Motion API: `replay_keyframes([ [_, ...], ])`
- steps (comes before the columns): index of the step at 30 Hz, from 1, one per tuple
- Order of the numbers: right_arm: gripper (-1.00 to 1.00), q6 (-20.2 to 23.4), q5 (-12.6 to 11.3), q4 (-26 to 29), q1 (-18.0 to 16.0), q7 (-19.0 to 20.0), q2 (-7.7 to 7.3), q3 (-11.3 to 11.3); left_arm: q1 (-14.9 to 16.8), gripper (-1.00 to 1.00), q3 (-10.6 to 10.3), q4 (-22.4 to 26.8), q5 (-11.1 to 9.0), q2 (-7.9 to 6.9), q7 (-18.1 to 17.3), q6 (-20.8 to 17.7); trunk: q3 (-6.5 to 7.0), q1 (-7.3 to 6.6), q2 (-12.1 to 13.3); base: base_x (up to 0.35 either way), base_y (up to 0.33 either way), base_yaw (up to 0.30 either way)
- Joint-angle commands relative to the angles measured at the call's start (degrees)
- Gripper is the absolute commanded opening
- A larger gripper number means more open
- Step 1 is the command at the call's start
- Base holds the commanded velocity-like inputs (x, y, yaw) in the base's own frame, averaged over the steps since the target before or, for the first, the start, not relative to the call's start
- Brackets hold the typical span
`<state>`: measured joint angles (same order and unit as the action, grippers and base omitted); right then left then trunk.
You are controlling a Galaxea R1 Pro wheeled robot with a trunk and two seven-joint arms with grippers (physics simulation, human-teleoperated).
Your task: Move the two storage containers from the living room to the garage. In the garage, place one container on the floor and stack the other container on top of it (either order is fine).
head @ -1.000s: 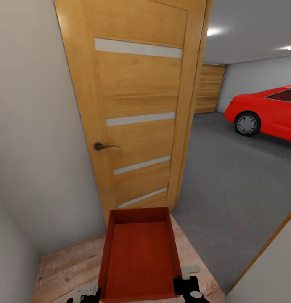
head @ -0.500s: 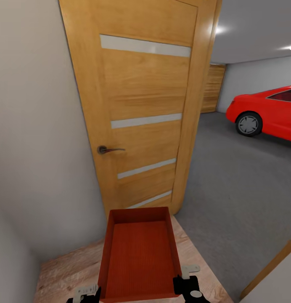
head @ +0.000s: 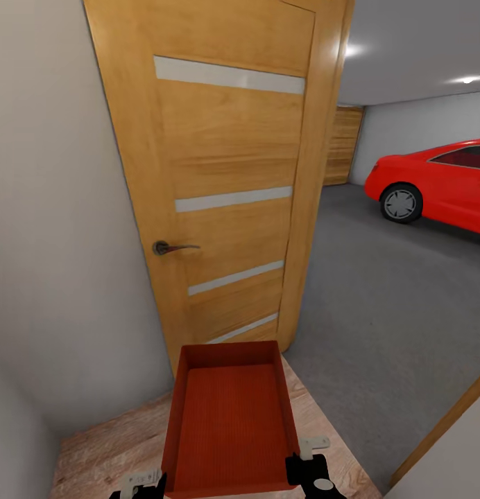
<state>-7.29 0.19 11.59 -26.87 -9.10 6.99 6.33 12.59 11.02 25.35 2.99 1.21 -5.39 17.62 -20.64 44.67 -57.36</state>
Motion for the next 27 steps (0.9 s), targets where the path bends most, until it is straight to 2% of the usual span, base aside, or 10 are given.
replay_keyframes([
  [1,-1.0,-0.2,0.2,0.3,-0.1,-0.6,-0.05,-2.8,0.0,-1.0,1.0,-0.1,0.0,-0.77,0.0,0.0,-0.06,0.0,0.0,0.0,0.0,-0.007],
  [11,-1.0,-0.2,0.2,0.3,-0.1,-0.6,-0.05,-2.8,0.0,-1.0,1.0,-0.1,0.0,-0.77,0.1,0.0,-0.06,0.0,0.0,0.0,0.0,-0.016],
  [27,-1.0,-0.2,0.2,0.3,-0.1,-0.6,-0.05,-2.8,0.0,-1.0,1.0,-0.1,0.0,-0.77,0.0,0.0,-0.06,0.0,0.0,0.0,0.0,-0.216],
])
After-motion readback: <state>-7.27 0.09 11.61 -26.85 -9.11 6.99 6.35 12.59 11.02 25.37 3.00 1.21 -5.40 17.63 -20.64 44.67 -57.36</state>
